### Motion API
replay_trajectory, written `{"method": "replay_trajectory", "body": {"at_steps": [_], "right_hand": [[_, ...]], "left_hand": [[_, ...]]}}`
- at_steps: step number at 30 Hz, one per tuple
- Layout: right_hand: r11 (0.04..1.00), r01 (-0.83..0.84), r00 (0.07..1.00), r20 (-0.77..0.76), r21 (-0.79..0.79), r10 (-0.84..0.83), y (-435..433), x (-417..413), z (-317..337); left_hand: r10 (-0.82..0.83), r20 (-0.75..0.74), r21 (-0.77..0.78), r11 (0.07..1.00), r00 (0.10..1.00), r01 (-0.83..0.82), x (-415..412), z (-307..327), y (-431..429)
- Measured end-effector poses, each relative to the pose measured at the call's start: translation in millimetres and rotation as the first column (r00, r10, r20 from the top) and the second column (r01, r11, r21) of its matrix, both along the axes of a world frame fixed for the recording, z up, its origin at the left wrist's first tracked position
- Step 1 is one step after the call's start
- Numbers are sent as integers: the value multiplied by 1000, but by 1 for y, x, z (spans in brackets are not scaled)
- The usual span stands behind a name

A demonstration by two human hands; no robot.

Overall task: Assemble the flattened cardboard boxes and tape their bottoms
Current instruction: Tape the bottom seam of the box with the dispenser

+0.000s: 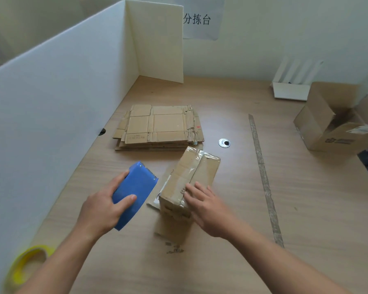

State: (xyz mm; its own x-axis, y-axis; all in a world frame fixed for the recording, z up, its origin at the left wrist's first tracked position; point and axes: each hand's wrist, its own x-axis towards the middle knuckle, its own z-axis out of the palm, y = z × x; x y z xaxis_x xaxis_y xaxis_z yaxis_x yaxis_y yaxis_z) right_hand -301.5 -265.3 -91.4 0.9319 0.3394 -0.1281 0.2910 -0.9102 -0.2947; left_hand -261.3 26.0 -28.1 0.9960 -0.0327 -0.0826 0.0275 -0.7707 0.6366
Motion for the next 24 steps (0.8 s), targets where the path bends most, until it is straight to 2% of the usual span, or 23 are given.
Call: {"method": "replay_trajectory", "body": {"at_steps": [5, 10, 13, 15, 16, 18, 20, 24], "right_hand": [[991, -130, 991, -18, 23, 131, -24, -1, 2], [993, -87, 994, 67, 74, 82, -7, -6, 1], [994, -55, 998, 37, 100, 51, 3, -1, 5], [988, -3, 1000, 22, 152, 0, 5, 1, 13], [973, 28, 998, 43, 230, -39, 6, 3, 20], [896, 101, 987, 71, 432, -145, 8, 5, 40], [811, 154, 977, 34, 565, -208, 9, 8, 59], [761, 125, 990, -35, 637, -134, 13, 17, 82]], "left_hand": [[-69, 71, -17, 997, 995, 70, -16, -3, -7], [-165, 113, 35, 986, 980, 162, -25, -4, -5], [-267, 173, 100, 962, 948, 252, -27, -5, 0], [-365, 307, 195, 928, 879, 317, -28, -2, 2], [-419, 372, 245, 905, 829, 348, -28, 1, 3], [-534, 468, 345, 844, 704, 411, -26, 3, 5], [-622, 519, 421, 783, 586, 458, -23, 5, 8], [-682, 563, 499, 731, 467, 466, -19, 15, 12]]}}
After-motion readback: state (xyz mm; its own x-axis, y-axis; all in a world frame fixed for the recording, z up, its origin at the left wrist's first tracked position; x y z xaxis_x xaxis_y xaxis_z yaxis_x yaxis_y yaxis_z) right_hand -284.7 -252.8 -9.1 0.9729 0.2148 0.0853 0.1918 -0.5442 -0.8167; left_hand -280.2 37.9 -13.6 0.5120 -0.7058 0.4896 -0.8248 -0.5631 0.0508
